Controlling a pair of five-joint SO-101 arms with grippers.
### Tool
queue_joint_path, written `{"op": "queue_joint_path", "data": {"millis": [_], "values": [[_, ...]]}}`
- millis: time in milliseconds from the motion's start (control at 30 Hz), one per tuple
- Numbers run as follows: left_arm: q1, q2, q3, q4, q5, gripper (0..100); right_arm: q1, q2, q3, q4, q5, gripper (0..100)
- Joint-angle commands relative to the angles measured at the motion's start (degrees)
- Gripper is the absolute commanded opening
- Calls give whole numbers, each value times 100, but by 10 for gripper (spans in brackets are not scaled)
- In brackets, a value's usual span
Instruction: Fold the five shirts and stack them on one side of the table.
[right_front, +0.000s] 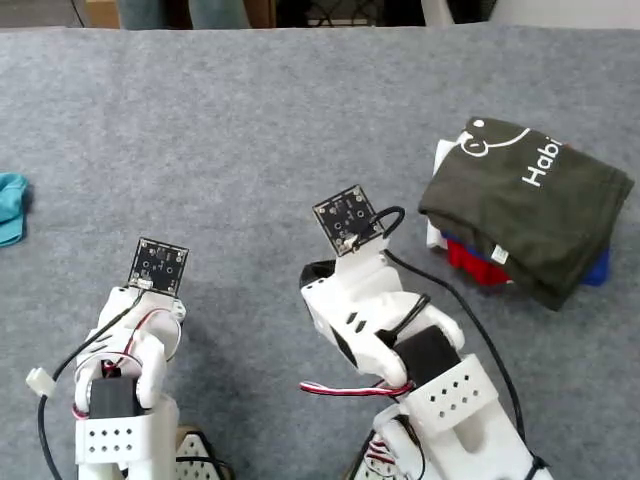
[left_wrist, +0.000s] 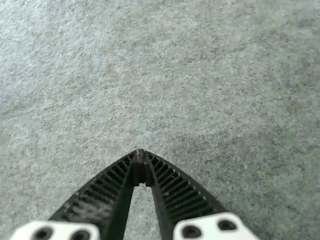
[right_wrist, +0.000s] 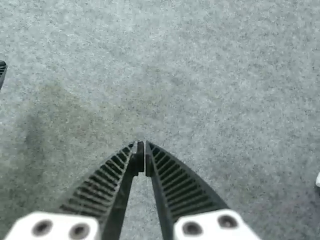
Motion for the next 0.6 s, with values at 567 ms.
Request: {"op": "queue_joint_path", "data": {"millis": [567], "values": [[75, -26, 75, -62, 9, 30, -44, -101, -637, 18, -35, 15]]}}
